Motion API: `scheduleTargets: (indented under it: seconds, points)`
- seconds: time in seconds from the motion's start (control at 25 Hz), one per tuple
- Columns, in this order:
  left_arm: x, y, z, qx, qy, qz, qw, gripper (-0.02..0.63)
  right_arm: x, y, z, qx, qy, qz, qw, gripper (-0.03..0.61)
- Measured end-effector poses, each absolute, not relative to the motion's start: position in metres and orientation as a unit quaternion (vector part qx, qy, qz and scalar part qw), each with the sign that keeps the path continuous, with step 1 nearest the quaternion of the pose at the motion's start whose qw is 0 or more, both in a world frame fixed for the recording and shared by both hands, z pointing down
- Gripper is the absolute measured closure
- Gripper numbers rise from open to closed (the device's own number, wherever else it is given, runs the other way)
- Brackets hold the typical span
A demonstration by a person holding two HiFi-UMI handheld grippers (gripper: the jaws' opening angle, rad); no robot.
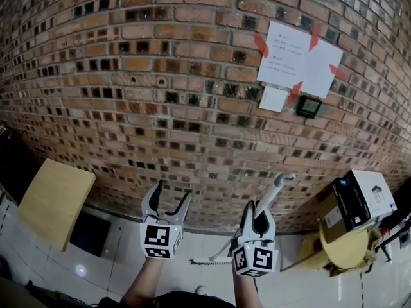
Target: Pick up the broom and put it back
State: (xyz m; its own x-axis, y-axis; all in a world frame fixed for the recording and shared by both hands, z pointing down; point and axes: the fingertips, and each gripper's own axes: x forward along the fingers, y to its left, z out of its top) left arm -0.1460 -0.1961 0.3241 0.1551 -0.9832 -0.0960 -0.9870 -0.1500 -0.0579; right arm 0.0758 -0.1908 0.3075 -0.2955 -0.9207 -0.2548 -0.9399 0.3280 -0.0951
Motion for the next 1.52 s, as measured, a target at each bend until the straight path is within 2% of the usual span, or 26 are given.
scheduleTargets:
  seconds: [0.8,1.12,1.52]
  points:
    - [-0.138,-0.19,0.325,-0.762,0.645,0.022,0.044,0.27,0.091,-0.189,0.309,-0.584,0.802,0.048,0.116,0.508]
    - [-0.087,-0.207,0.335,-0.802,0.596,0.008,0.034,0.272,0.156,-0.189,0.328,-0.627,0.771,0.011,0.11,0.508]
    - [-0.008,-0.219,0.346,-0.853,0.521,-0.007,0.04,0.285,0.203,-0.184,0.35,-0.598,0.798,0.012,0.079,0.508]
